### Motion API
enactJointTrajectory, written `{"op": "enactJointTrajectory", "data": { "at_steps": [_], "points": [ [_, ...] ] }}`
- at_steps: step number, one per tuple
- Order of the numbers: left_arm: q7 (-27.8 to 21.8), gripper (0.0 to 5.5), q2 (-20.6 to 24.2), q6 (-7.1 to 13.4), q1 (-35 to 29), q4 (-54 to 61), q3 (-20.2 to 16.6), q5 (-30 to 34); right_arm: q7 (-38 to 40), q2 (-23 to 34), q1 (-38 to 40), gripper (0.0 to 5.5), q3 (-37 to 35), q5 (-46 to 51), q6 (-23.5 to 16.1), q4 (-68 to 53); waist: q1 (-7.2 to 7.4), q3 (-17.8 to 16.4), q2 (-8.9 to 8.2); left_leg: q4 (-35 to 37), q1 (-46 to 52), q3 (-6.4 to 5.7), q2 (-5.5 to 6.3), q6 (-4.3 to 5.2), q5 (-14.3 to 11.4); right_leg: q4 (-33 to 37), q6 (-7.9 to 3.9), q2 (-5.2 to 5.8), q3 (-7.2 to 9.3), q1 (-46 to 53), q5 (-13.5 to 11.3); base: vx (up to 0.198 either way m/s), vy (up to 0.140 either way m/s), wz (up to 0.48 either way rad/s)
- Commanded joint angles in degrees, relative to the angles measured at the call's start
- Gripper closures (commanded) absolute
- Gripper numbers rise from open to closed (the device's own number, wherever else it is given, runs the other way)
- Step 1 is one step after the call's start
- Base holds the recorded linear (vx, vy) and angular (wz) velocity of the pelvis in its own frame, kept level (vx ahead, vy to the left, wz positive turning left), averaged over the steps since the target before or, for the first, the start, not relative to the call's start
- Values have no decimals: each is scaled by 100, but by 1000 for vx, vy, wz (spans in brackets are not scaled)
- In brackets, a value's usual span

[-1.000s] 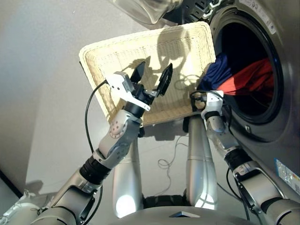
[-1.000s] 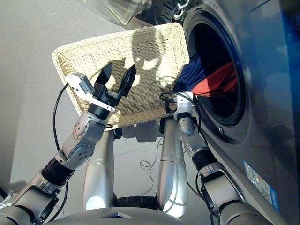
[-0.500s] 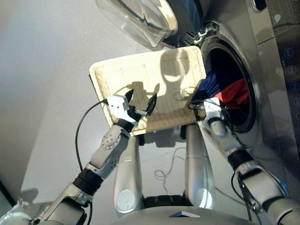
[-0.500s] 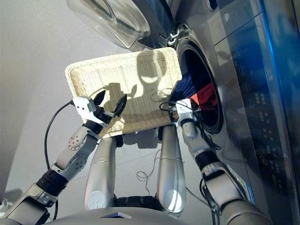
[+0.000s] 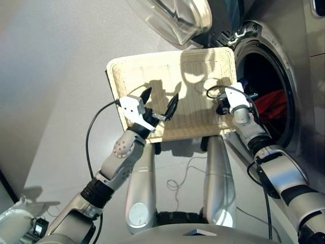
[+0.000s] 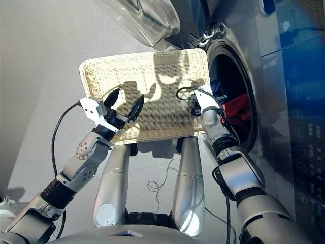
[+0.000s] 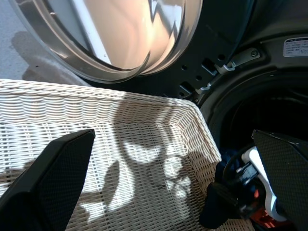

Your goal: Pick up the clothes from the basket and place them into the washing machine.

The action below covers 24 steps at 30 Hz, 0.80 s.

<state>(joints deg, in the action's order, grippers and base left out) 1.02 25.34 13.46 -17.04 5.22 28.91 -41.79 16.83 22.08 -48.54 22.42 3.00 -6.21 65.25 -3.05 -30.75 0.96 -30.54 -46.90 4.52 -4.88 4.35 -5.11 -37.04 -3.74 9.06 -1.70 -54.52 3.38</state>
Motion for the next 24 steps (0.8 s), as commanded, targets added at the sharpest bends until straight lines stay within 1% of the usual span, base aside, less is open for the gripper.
{"op": "enactJointTrajectory", "data": {
  "at_steps": [1, 5, 8, 12, 14, 15, 16, 18, 20, 24],
  "points": [
    [10, 0, -80, 235, 22, 906, -3, -9, 27, 29, -217, 0, 227, -150, 32, 88, 3, 95, 354, -312, -306, -28, -127, 108, 27, 163, -352, 53, 30, 177, 57, 0, 0, 0],
    [49, 0, -113, 216, 7, 925, 9, 26, -55, -114, -311, 0, 443, -421, 132, 229, -4, 95, 377, -344, -405, -5, -138, 104, 26, 112, -341, 48, 13, 72, 59, 0, 0, 0],
    [109, 0, -133, 207, -4, 979, -15, 0, 60, -274, -378, 0, 353, -489, 246, 516, -15, 95, 420, -390, -487, 6, -135, 99, 16, 83, -338, 43, 11, -8, 66, 0, 0, 0],
    [229, 0, -170, 199, -86, 976, 21, -13, 361, -338, -427, 0, -64, -77, 274, 840, -9, 95, 458, -474, -613, 18, -116, 88, -14, 29, -329, 48, 8, -125, 70, 0, 0, 0],
    [248, 0, -178, 187, -112, 984, 44, -6, 430, -313, -432, 0, -151, 33, 265, 882, -10, 95, 463, -481, -628, 23, -118, 84, -19, 14, -328, 48, 3, -153, 76, 0, 0, 0],
    [275, 0, -176, 185, -143, 994, 66, 3, 554, -278, -425, 0, -334, 286, 233, 896, 5, 95, 454, -509, -665, 26, -114, 74, -36, -2, -324, 39, -2, -193, 79, 0, 0, 0],
    [275, 0, -175, 185, -145, 994, 68, 3, 554, -277, -425, 0, -335, 286, 233, 897, 3, 95, 454, -512, -667, 26, -115, 74, -37, -4, -324, 38, -2, -195, 79, 0, 0, 0],
    [323, 0, -171, 198, -173, 1004, 92, -10, 753, -183, -395, 0, -607, 646, 170, 927, 32, 95, 426, -547, -706, 14, -122, 65, -61, -18, -329, 36, -14, -219, 86, 0, 0, 0],
    [343, 0, -152, 195, -187, 1002, 125, -7, 939, -92, -378, 0, -751, 777, 175, 989, 39, 95, 420, -564, -722, 12, -116, 62, -74, -27, -332, 39, -8, -225, 99, 0, 0, 0],
    [418, 0, -120, 221, -219, 997, 130, -19, 1358, 8, -271, 0, -1063, 1096, 61, 853, 71, 95, 385, -600, -744, 3, -116, 52, -104, -41, -339, 45, -1, -238, 122, 0, 0, 0]
  ]
}}
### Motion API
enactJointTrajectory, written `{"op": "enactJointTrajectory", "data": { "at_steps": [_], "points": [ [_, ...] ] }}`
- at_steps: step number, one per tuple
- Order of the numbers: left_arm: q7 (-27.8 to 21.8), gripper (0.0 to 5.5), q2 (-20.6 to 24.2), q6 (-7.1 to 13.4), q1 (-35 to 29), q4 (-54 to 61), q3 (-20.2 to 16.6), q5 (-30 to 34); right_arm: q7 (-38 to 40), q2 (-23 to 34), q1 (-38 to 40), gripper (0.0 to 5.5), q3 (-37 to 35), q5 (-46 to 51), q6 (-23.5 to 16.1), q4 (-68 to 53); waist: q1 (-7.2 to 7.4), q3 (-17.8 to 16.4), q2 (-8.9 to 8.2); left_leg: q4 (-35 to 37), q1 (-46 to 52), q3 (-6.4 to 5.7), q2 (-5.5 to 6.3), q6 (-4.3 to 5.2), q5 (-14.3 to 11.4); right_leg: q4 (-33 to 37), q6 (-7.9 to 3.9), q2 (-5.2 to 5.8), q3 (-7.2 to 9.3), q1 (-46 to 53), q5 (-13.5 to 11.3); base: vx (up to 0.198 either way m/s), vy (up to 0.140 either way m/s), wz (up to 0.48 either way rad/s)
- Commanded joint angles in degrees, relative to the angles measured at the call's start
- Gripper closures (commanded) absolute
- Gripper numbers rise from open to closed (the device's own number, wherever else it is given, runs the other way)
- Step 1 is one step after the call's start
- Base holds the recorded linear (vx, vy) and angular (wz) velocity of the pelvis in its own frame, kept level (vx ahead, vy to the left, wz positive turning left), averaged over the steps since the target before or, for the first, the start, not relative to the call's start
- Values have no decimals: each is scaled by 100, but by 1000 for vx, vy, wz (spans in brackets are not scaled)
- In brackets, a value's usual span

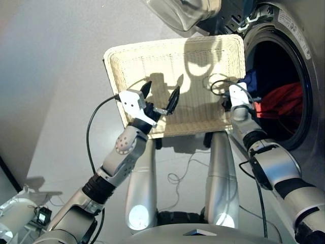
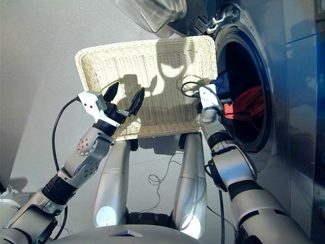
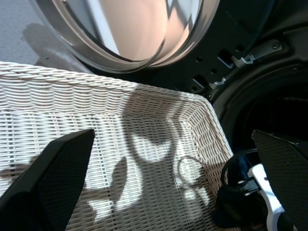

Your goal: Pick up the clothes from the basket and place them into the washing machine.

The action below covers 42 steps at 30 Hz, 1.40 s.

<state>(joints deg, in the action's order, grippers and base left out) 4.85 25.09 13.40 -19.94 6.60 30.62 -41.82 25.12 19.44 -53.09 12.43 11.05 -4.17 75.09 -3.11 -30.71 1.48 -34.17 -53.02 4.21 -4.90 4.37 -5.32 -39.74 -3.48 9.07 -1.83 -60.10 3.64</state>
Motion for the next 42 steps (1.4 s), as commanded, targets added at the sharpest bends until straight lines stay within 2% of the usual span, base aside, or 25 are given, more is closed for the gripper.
{"op": "enactJointTrajectory", "data": {
  "at_steps": [1, 3, 7, 10, 14, 21, 30, 34, 40, 42],
  "points": [
    [64, 0, -92, 245, 65, 855, -46, 8, 631, 273, 226, 0, -142, 369, -209, -234, 88, 92, 322, -243, -138, 32, -112, 47, -85, 217, -365, 41, 14, 315, 103, 0, 0, 0],
    [130, 0, -110, 265, 81, 845, -55, 13, 1073, 266, 397, 0, -384, 470, -304, -486, 130, 92, 292, -246, -133, 25, -103, 41, -98, 218, -371, 37, 5, 321, 108, 0, 0, 0],
    [177, 0, -90, 308, 96, 844, -62, 36, 1413, 216, 671, 0, -529, 382, -391, -1023, 173, 92, 254, -258, -127, 19, -103, 37, -104, 208, -372, 35, 4, 322, 120, 0, 0, 0],
    [245, 0, -119, 380, 104, 856, -82, 42, 2059, 196, 1037, 0, -737, -40, -433, -1859, 229, 92, 211, -266, -151, 11, -103, 26, -113, 198, -383, 44, 0, 313, 133, 0, 0, 0],
    [305, 0, -147, 455, 102, 849, -90, 85, 2614, 183, 1449, 0, -969, -584, -334, -2649, 273, 92, 190, -259, -154, 4, -95, 15, -117, 180, -391, 58, -3, 297, 148, 0, 0, 0],
    [309, 0, -76, 551, 68, 824, -52, 70, 3449, 330, 1648, 0, -1418, -1064, -271, -3117, 288, 92, 191, -290, -173, -9, -86, 7, -137, 147, -403, 58, -18, 297, 178, 0, 0, 0],
    [227, 0, 31, 629, 41, 886, -125, 174, 3675, 843, 1726, 0, -1499, -1850, -184, -3933, 290, 92, 159, -349, -214, -35, -86, -3, -138, 89, -403, 54, -52, 253, 190, 0, 0, 0],
    [199, 0, 70, 655, 40, 921, -160, 201, 3692, 924, 1741, 0, -1531, -2051, -211, -4291, 294, 92, 147, -344, -259, -30, -88, -7, -86, 101, -406, 54, -55, 203, 134, 0, 0, 0],
    [214, 0, 81, 655, 69, 910, -151, 222, 3821, 895, 1843, 0, -1589, -2277, -256, -4740, 311, 92, 119, -418, -235, -16, -102, -3, -169, 31, -400, 36, -67, 215, 212, 0, 0, 0],
    [221, 0, 98, 651, 73, 897, -153, 233, 3615, 866, 1900, 0, -1453, -2237, -297, -4750, 304, 92, 105, -409, -233, -10, -111, -1, -160, 45, -400, 37, -73, 219, 197, 0, 0, 0]
  ]
}}
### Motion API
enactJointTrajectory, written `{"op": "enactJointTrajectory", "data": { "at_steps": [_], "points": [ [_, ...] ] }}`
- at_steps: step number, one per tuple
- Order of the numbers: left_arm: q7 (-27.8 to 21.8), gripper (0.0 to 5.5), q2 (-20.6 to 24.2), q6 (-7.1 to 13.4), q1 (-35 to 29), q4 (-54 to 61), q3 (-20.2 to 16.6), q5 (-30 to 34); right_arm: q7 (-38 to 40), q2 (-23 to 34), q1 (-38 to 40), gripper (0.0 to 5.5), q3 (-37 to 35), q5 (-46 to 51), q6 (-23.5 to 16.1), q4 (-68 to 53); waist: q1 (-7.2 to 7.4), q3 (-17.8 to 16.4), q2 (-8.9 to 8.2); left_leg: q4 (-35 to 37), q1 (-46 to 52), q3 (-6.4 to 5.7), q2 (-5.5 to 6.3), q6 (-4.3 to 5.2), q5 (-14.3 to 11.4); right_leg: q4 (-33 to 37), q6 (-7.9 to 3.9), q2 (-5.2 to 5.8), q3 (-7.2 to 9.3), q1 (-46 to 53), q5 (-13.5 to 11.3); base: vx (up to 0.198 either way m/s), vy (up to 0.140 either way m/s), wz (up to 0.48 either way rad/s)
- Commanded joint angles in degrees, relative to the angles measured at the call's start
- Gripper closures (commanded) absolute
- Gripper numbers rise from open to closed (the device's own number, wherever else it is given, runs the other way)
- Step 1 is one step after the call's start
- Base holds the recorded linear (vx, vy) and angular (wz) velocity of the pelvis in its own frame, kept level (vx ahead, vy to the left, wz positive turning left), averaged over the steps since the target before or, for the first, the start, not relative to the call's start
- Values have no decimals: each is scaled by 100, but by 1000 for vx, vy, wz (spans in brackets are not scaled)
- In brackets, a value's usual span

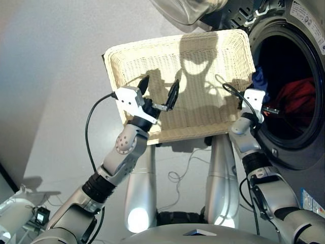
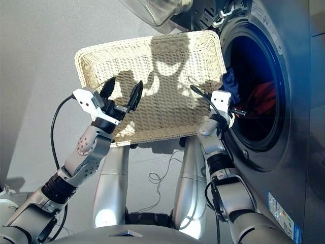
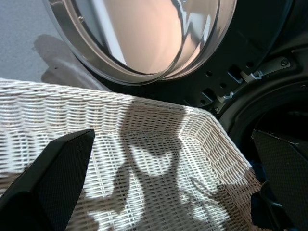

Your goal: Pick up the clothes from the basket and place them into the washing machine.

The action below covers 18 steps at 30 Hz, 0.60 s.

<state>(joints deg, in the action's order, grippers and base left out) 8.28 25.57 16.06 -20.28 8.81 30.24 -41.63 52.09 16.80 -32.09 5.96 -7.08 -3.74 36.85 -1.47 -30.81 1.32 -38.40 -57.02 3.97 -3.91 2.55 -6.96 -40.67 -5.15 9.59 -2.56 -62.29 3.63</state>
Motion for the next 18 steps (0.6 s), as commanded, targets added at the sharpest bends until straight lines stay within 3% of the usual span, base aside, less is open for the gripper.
{"op": "enactJointTrajectory", "data": {
  "at_steps": [1, 4, 9, 12, 18],
  "points": [
    [-126, 0, 54, 382, 90, 674, -145, 229, 566, 1110, -144, 0, -656, -336, -411, -991, 147, 101, 97, 5, 152, 15, -216, 181, 12, 138, -232, -18, -6, 422, 184, 0, 0, 0],
    [-163, 0, 35, 357, 127, 672, -211, 223, 412, 1247, 86, 0, -512, -670, -313, -1100, 183, 101, 54, -2, 135, 13, -226, 181, 15, 126, -225, -28, -6, 408, 184, 0, 0, 0],
    [-245, 0, 78, 331, 219, 746, -297, 153, -318, 1229, 356, 0, -360, -283, -820, -1546, 222, 101, -10, -26, 85, 6, -236, 179, 26, 122, -222, -34, -6, 368, 155, 0, 0, 0],
    [-447, 0, 192, 276, 315, 818, -406, 25, -1557, 1271, 593, 0, -147, 846, -1459, -1770, 251, 101, -85, -27, 68, 8, -260, 176, 41, 138, -224, -48, 1, 354, 121, 0, 0, 0],
    [-771, 0, 352, 237, 561, 859, -615, -175, -2668, 1520, 732, 0, -6, 1920, -1871, -1784, 256, 101, -131, -47, 56, -4, -269, 184, 41, 134, -229, -52, -12, 360, 104, 0, 0, 0]
  ]
}}
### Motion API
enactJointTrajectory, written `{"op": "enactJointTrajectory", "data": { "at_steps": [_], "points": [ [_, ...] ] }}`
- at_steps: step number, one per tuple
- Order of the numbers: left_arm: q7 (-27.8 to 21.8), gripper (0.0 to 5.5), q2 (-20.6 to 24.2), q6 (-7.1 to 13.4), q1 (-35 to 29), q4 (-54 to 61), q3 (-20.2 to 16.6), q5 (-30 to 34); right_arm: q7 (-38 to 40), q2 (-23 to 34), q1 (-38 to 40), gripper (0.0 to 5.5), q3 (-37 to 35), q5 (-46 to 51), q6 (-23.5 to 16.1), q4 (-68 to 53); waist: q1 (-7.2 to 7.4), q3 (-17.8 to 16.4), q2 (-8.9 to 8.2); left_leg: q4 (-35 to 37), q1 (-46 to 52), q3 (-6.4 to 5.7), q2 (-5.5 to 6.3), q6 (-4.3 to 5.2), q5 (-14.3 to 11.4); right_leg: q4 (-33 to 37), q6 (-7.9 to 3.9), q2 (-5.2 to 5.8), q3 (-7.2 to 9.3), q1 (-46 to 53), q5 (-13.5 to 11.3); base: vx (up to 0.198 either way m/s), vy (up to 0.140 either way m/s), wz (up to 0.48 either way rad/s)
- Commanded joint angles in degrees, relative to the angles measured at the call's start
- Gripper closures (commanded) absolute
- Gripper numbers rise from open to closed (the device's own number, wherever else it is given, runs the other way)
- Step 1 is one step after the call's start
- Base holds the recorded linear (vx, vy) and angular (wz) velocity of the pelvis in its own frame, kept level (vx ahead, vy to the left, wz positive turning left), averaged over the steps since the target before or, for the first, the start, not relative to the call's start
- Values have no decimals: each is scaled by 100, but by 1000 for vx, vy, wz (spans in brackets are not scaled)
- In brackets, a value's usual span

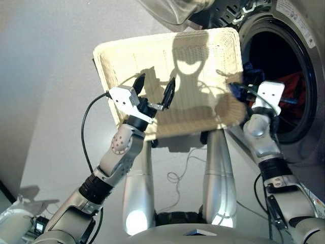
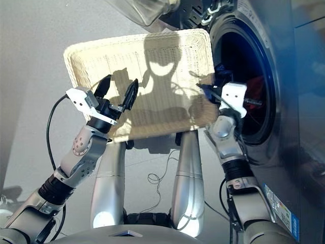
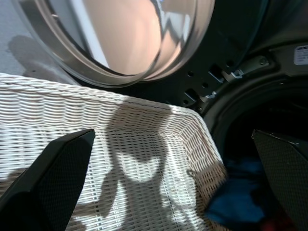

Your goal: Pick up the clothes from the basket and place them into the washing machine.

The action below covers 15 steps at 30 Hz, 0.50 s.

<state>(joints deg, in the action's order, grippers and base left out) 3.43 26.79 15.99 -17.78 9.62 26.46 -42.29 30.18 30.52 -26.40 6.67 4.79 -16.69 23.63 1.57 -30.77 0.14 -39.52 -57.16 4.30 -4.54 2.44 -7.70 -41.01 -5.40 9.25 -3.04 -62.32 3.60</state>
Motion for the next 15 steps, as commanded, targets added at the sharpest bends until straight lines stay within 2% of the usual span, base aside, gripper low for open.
{"op": "enactJointTrajectory", "data": {
  "at_steps": [1, 10, 15],
  "points": [
    [-286, 0, 230, 244, 313, 778, -239, -110, -479, 148, 163, 0, -76, 735, -577, -461, -48, 98, -13, 65, 70, -37, -206, 195, 115, 168, -204, -18, 35, 363, 108, 0, 0, 0],
    [-381, 0, 215, 220, 431, 832, -297, -50, -735, 331, 10, 0, 382, 166, -246, -164, -86, 98, -1, 56, 48, -24, -203, 210, 119, 197, -206, -12, 47, 366, 90, 0, 0, 0],
    [-208, 0, 53, 239, 365, 824, -220, -9, -38, -40, -296, 0, 143, -42, -11, 544, -130, 98, 44, 52, 32, -14, -196, 202, 102, 202, -204, -5, 53, 353, 94, 0, 0, 0]
  ]
}}
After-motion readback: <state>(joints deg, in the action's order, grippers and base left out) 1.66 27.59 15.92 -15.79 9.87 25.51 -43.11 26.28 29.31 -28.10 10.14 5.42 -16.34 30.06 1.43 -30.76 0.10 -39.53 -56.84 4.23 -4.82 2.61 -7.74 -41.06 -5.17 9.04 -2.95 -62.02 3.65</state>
